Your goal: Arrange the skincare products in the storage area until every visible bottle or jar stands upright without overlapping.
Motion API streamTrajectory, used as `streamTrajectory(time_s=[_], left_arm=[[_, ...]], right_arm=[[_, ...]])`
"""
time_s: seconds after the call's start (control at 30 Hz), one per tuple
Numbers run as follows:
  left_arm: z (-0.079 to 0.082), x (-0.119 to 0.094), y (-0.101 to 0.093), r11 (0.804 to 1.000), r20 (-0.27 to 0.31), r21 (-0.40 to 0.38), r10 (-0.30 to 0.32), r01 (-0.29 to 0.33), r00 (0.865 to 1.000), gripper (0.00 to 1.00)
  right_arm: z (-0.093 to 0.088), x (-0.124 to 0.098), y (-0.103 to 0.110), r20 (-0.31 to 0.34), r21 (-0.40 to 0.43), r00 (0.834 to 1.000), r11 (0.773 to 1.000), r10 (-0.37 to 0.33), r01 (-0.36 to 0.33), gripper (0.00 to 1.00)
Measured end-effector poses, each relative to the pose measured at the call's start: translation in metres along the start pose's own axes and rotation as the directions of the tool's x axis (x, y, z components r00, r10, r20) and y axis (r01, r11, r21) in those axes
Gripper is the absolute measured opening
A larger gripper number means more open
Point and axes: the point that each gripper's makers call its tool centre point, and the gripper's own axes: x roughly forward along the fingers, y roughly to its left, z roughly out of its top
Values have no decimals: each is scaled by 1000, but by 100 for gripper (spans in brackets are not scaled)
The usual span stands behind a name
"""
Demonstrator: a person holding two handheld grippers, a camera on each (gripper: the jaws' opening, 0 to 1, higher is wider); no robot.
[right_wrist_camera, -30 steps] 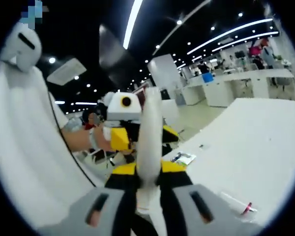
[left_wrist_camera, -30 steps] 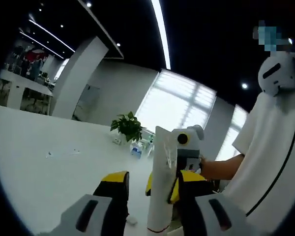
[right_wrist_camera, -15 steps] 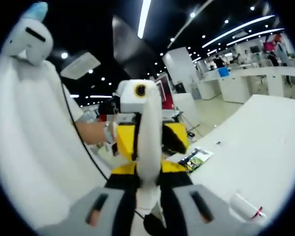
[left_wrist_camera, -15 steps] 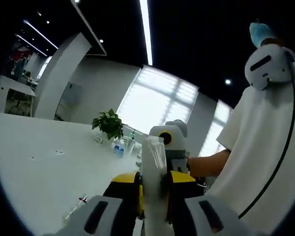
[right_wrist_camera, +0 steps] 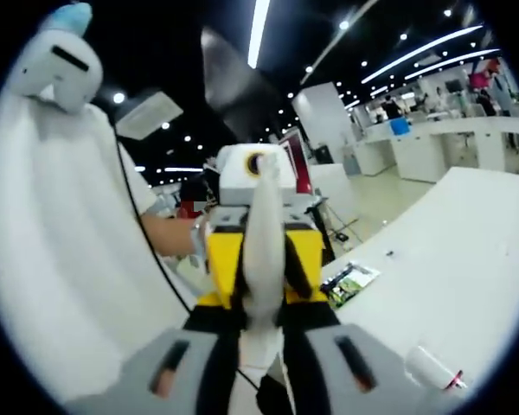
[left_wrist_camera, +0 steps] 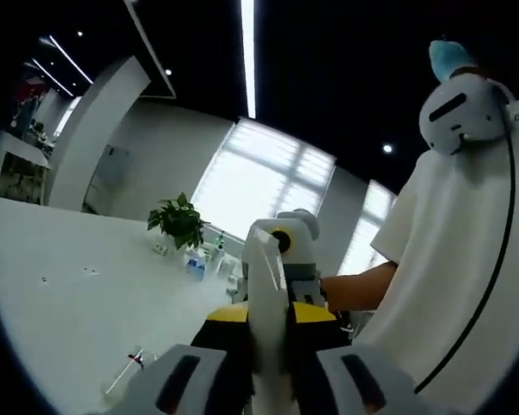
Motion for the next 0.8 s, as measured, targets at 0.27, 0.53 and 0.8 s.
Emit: streamTrajectory(time_s=[0.27, 0.53, 0.8], left_arm=[[20, 1, 20, 997, 77, -25, 74, -72, 994, 10], [26, 2, 35, 986, 75, 14, 163, -164, 984, 10], [33, -4, 45, 971, 91, 33, 232, -235, 969, 10]], right_arm=[[21, -8, -22, 124, 6, 989, 997, -82, 81, 18], [29, -10, -40, 188, 54, 966, 983, -180, 173, 22], [36, -4, -49, 245, 67, 927, 959, -285, 277, 28]])
